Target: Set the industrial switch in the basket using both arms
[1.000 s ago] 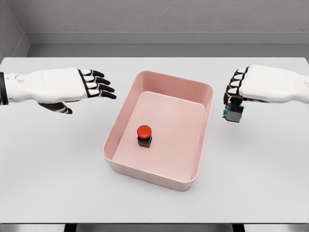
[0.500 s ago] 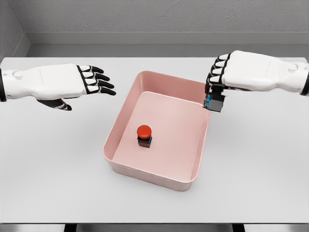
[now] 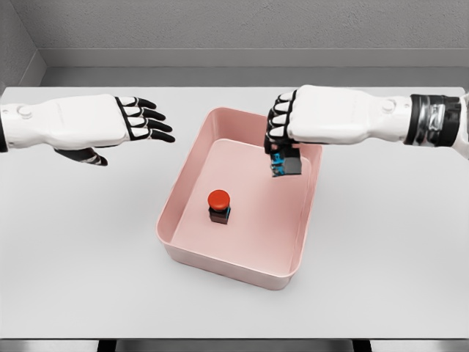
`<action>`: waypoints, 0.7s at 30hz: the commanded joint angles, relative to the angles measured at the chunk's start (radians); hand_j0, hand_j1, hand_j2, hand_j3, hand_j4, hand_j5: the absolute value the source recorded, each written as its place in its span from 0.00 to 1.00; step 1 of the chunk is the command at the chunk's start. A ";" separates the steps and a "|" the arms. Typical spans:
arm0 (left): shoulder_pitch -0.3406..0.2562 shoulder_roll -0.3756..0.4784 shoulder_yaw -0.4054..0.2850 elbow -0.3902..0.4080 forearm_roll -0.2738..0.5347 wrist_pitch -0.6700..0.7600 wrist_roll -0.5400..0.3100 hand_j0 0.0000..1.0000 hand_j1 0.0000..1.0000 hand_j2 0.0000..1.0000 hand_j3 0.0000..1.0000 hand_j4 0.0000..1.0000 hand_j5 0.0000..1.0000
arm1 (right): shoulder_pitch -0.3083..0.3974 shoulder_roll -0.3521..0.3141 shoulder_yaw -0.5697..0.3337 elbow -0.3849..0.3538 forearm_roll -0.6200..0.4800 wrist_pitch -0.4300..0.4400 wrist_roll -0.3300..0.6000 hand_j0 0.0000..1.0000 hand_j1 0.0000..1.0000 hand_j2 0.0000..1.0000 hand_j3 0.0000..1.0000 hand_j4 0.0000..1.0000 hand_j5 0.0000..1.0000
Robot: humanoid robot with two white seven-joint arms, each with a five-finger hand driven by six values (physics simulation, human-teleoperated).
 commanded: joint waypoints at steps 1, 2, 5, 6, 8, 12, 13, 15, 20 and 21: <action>0.000 0.002 0.002 -0.001 0.006 0.002 0.000 1.00 1.00 1.00 1.00 1.00 1.00 | 0.000 0.014 0.009 0.001 -0.006 0.001 0.000 0.59 0.59 0.59 0.59 0.59 0.59; 0.000 0.002 0.000 0.001 0.006 0.002 0.000 1.00 1.00 1.00 1.00 1.00 1.00 | 0.000 0.014 0.009 0.000 -0.007 0.001 0.000 0.84 0.84 0.84 0.84 0.84 0.84; -0.002 0.014 0.000 0.001 0.006 0.002 0.000 1.00 1.00 1.00 1.00 1.00 1.00 | 0.000 0.014 0.009 0.000 -0.005 0.001 0.002 0.96 0.96 0.96 0.96 0.96 0.96; -0.002 0.017 0.000 -0.001 0.006 0.002 0.000 1.00 1.00 1.00 1.00 1.00 1.00 | 0.000 0.014 0.009 0.001 -0.005 0.001 0.002 0.96 0.96 0.96 0.96 0.96 0.96; -0.002 0.017 0.002 -0.001 0.006 0.002 0.000 1.00 1.00 1.00 1.00 1.00 1.00 | 0.000 0.011 0.009 0.001 -0.005 0.001 0.003 1.00 1.00 1.00 1.00 1.00 1.00; -0.003 0.019 0.002 -0.001 0.006 0.002 0.000 1.00 1.00 1.00 1.00 1.00 1.00 | 0.008 -0.008 0.010 0.006 -0.004 0.001 0.028 1.00 1.00 1.00 1.00 1.00 1.00; -0.003 0.020 0.002 -0.001 0.006 0.002 0.000 1.00 1.00 1.00 1.00 1.00 1.00 | 0.011 -0.015 0.010 0.006 -0.002 0.001 0.031 1.00 1.00 1.00 1.00 1.00 1.00; -0.003 0.020 0.002 -0.001 0.006 0.002 0.000 1.00 1.00 1.00 1.00 1.00 1.00 | 0.029 -0.031 0.010 0.008 -0.001 0.001 0.066 1.00 1.00 1.00 1.00 1.00 1.00; -0.003 0.023 0.002 -0.001 0.006 0.002 0.000 1.00 1.00 1.00 1.00 1.00 1.00 | 0.058 -0.110 -0.003 0.012 0.002 0.001 0.102 1.00 1.00 1.00 1.00 1.00 1.00; -0.003 0.023 0.002 -0.001 0.006 0.002 0.000 1.00 1.00 1.00 1.00 1.00 1.00 | 0.060 -0.127 -0.005 0.014 0.002 0.001 0.100 1.00 1.00 1.00 1.00 1.00 1.00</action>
